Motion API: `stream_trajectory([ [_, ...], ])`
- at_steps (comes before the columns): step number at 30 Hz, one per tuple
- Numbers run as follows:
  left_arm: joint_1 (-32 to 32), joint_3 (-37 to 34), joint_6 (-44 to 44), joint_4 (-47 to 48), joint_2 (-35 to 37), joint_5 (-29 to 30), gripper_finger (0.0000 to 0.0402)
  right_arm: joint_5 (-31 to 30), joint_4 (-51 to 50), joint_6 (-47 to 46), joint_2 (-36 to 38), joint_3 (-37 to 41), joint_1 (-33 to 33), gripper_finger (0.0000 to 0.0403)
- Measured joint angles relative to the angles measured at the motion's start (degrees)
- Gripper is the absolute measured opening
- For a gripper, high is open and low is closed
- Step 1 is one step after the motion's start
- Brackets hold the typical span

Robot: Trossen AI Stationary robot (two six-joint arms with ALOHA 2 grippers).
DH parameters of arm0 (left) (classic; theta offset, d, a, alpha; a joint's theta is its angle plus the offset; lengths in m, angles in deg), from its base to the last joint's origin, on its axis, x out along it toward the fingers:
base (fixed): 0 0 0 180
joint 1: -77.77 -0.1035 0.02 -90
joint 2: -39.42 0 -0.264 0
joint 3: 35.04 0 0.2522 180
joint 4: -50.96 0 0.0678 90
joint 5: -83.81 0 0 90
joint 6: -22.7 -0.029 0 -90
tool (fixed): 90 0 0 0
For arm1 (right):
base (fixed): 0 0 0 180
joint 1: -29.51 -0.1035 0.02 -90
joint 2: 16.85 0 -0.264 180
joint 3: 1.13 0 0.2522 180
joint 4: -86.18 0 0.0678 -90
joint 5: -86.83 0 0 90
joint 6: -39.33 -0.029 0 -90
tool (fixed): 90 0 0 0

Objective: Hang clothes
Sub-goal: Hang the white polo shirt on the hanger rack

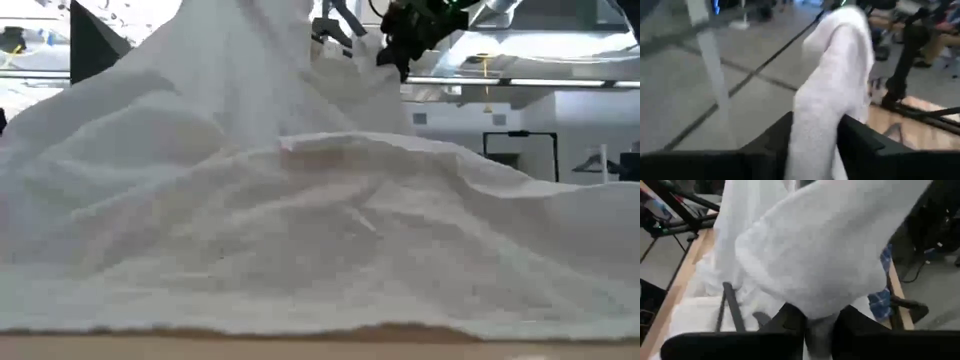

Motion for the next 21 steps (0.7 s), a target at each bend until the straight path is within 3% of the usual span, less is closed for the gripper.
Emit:
stream_trajectory([
  [6,-0.01,0.0,-2.77,1.7,0.3,15.57,0.0175,-0.9,1.6,-2.37,0.08,-4.17,2.32,0.0036],
  [17,-0.11,-0.02,-4.35,0.36,0.2,18.79,0.0177,0.31,10.97,-10.12,0.13,-5.96,4.9,0.0036],
  [21,-0.09,-0.04,-4.02,-4.17,0.2,18.97,0.0178,0.51,11.22,-10.92,0.13,-5.96,5.42,0.0037],
])
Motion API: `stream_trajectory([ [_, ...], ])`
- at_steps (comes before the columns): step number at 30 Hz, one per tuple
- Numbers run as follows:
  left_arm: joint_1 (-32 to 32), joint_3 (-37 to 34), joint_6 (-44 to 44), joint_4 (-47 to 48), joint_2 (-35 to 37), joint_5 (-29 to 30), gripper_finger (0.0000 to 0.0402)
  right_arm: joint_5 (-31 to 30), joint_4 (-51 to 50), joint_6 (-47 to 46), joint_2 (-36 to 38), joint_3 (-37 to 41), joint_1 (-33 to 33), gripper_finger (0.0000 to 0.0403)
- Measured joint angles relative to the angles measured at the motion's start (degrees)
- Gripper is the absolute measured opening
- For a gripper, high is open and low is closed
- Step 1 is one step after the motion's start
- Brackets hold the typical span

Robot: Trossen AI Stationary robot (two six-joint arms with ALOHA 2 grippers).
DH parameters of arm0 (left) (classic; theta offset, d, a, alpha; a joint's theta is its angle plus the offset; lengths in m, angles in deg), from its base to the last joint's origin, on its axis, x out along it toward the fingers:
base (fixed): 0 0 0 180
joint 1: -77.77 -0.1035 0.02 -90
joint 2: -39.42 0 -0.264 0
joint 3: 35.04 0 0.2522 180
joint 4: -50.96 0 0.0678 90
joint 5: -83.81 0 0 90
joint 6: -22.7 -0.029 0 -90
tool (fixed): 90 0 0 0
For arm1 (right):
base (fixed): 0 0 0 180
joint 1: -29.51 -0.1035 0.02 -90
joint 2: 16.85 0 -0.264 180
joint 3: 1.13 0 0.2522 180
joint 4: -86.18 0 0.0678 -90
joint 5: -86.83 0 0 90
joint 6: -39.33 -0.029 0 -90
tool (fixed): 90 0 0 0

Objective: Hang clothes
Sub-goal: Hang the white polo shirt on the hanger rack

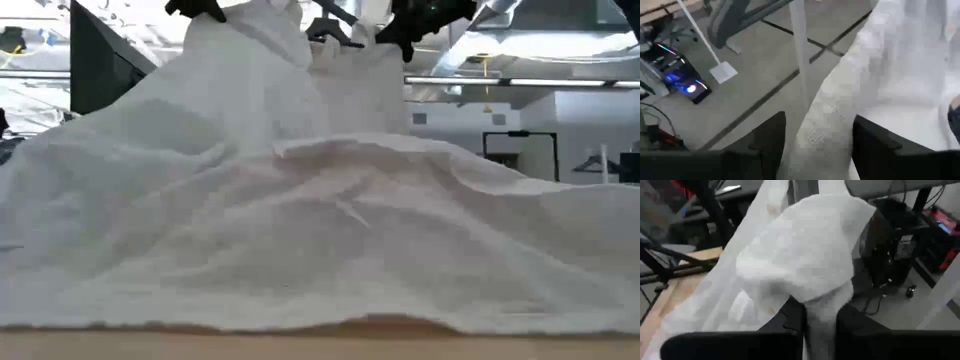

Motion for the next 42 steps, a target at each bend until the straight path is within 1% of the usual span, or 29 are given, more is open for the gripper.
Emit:
stream_trajectory([
  [3,0.0,-0.02,-0.01,-2.5,0.0,-0.34,0.0178,0.0,-1.12,0.05,0.07,-0.06,0.0,0.0037],
  [5,0.0,-0.02,0.03,-2.58,-0.19,-1.78,0.018,-0.03,-2.43,0.4,0.07,-0.07,0.0,0.0037],
  [7,-0.09,-0.02,0.34,-0.58,-0.44,-5.09,0.0183,-0.22,-3.64,1.46,0.07,-0.07,0.0,0.0037],
  [11,-1.79,-0.02,-3.5,8.97,-0.44,-16.18,0.0185,0.01,-7.05,5.01,0.07,-0.07,-0.01,0.0037],
  [14,-2.16,-0.02,-6.11,13.43,-0.44,-19.47,0.0185,0.53,-11.09,8.84,0.04,-0.07,-0.02,0.0037],
  [16,-2.1,-0.02,-7.83,14.87,-0.27,-19.72,0.0185,-0.32,-14.06,11.49,0.02,-0.07,0.0,0.0037],
  [18,-2.11,-0.02,-8.94,15.37,0.57,-20.56,0.0185,-4.13,-15.49,11.84,-0.1,-0.05,0.26,0.0035],
  [21,-2.62,0.07,-10.94,14.45,1.7,-20.22,0.0181,-6.97,-17.39,13.24,-0.37,0.13,0.73,0.0034],
  [25,-2.86,0.04,-9.5,11.85,2.0,-19.33,0.0175,-4.46,-15.04,13.39,-0.17,0.11,1.23,0.0033],
  [32,-2.84,0.0,-5.9,12.08,1.99,-18.96,0.0174,-3.8,-7.83,9.39,-0.17,0.09,1.33,0.0033],
  [38,-2.84,0.0,-3.6,12.06,2.01,-18.8,0.0173,-1.54,-0.28,2.68,-0.01,0.09,2.38,0.0033],
  [42,-2.86,0.0,-1.89,11.15,2.07,-18.68,0.0173,-1.4,5.78,-2.65,0.83,0.09,3.54,0.0033],
])
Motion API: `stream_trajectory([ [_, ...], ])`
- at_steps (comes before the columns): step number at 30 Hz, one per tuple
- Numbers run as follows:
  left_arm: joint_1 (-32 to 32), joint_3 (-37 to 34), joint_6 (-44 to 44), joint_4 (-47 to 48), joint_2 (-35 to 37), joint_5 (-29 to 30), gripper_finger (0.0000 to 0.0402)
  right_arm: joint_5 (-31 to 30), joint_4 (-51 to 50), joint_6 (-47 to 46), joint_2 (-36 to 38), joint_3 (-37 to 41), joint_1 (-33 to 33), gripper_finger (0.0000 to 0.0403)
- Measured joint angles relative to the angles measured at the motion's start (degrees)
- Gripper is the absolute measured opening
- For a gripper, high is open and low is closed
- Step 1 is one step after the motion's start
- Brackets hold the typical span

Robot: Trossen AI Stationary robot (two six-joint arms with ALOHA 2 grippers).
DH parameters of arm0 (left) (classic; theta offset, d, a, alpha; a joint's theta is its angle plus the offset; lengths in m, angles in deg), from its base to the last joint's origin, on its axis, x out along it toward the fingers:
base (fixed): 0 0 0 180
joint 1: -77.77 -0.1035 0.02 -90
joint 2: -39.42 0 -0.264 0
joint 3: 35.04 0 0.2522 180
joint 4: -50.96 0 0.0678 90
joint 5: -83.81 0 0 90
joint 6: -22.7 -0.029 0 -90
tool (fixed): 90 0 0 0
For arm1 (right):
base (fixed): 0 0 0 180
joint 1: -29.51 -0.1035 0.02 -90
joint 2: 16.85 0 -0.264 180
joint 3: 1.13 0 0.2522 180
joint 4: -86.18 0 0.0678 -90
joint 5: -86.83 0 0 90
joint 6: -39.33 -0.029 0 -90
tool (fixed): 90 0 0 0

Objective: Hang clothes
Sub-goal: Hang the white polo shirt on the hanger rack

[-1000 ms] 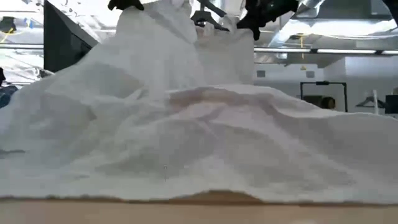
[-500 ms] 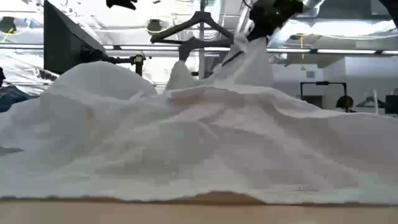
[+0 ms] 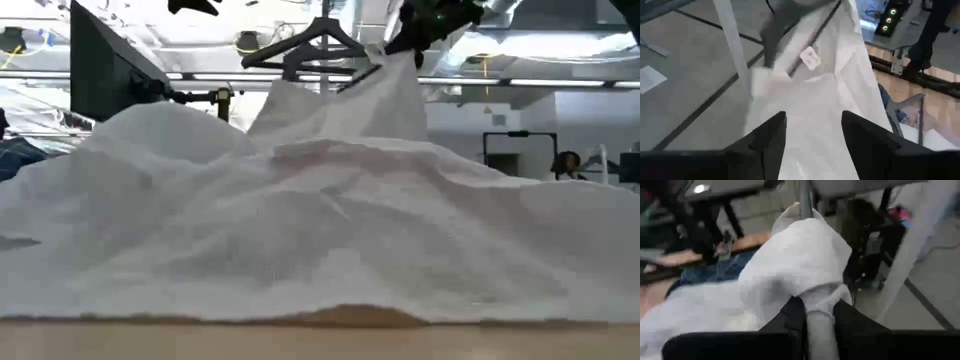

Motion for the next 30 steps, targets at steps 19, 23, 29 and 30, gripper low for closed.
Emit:
stream_trajectory([
  [19,0.0,0.0,6.98,-13.0,4.2,0.04,0.0173,2.67,15.27,-11.25,6.61,-0.09,5.19,0.0033],
  [23,0.0,0.0,11.1,-17.72,5.64,-0.02,0.0173,2.68,16.3,-12.06,7.5,-0.09,6.18,0.0033],
  [29,0.0,0.0,11.33,-19.13,6.73,-0.14,0.0173,2.68,18.18,-12.32,9.23,-0.09,6.52,0.0033],
  [30,0.0,0.0,11.44,-19.12,6.71,-0.14,0.0173,2.72,18.29,-12.39,9.45,-0.09,6.75,0.0033],
])
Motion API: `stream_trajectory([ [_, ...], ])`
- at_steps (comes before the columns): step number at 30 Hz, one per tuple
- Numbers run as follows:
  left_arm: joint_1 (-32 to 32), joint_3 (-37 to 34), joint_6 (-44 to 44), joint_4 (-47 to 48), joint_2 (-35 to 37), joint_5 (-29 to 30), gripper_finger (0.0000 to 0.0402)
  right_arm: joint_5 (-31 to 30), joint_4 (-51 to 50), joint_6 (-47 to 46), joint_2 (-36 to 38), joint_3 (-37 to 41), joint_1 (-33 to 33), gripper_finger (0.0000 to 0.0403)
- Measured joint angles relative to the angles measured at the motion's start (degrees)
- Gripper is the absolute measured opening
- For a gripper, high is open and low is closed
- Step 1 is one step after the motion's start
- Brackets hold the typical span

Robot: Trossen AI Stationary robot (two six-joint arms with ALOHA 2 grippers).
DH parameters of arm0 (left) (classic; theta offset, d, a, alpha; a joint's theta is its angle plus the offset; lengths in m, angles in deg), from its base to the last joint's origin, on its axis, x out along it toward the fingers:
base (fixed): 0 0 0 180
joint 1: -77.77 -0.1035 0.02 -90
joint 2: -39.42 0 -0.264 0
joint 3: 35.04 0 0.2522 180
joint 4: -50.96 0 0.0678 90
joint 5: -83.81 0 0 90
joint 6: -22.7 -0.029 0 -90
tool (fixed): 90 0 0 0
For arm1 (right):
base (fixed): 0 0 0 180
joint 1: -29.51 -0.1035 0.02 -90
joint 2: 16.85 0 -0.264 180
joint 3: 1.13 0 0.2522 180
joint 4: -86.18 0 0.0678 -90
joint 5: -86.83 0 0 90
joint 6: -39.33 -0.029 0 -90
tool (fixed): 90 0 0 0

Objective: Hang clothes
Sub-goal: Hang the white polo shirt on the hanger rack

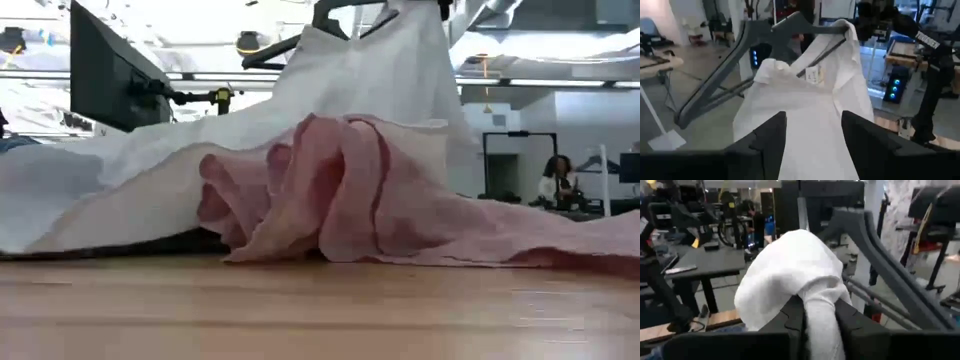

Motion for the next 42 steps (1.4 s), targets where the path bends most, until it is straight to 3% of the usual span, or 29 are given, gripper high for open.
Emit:
stream_trajectory([
  [12,0.0,0.0,0.83,-0.03,-0.03,0.04,0.0173,-3.42,1.12,-1.44,1.2,-0.09,4.24,0.0033],
  [24,0.02,0.0,2.41,-0.12,-0.05,0.17,0.0173,-3.77,2.31,-0.79,-3.19,-0.01,0.96,0.0033],
  [29,0.04,0.0,2.83,0.05,0.43,0.15,0.0173,-5.72,-1.6,2.08,-4.06,-0.04,1.42,0.0037],
  [34,0.04,0.0,2.85,0.93,0.7,0.17,0.0173,-15.34,-7.56,3.06,-3.75,-0.04,2.21,0.0125],
  [38,0.04,0.0,2.32,3.03,0.44,0.43,0.0173,-18.74,-12.12,2.5,-3.53,-0.04,3.76,0.0199],
  [42,0.04,0.0,0.52,7.8,-0.61,3.61,0.0173,-18.39,-19.92,-5.47,-2.31,-0.04,4.24,0.024],
])
